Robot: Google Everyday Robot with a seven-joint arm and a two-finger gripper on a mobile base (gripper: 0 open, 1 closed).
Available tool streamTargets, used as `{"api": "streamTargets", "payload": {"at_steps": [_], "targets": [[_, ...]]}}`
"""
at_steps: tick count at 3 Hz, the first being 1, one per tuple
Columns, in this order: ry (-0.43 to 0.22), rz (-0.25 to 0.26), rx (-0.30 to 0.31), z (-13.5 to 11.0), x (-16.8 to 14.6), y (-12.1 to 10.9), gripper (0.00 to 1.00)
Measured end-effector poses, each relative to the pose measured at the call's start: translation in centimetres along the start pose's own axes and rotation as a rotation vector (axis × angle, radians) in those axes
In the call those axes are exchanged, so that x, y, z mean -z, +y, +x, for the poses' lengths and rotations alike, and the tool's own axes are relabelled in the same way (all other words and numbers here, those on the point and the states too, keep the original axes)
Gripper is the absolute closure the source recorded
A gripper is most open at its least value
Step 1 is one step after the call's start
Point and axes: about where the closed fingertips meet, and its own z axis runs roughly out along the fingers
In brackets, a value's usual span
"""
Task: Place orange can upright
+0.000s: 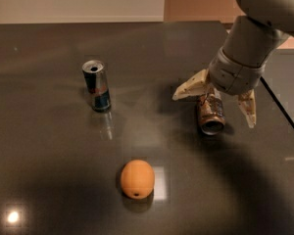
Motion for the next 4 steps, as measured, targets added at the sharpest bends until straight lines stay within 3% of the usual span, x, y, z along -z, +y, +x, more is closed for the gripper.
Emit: {"api": "streamTargets", "payload": {"at_steps": [2, 4], "targets": [[0.017, -0.077, 0.144, 0.5, -2.5, 0.3, 0.0], [0.055, -0.144, 0.174, 2.1, -3.2, 0.8, 0.41]]}}
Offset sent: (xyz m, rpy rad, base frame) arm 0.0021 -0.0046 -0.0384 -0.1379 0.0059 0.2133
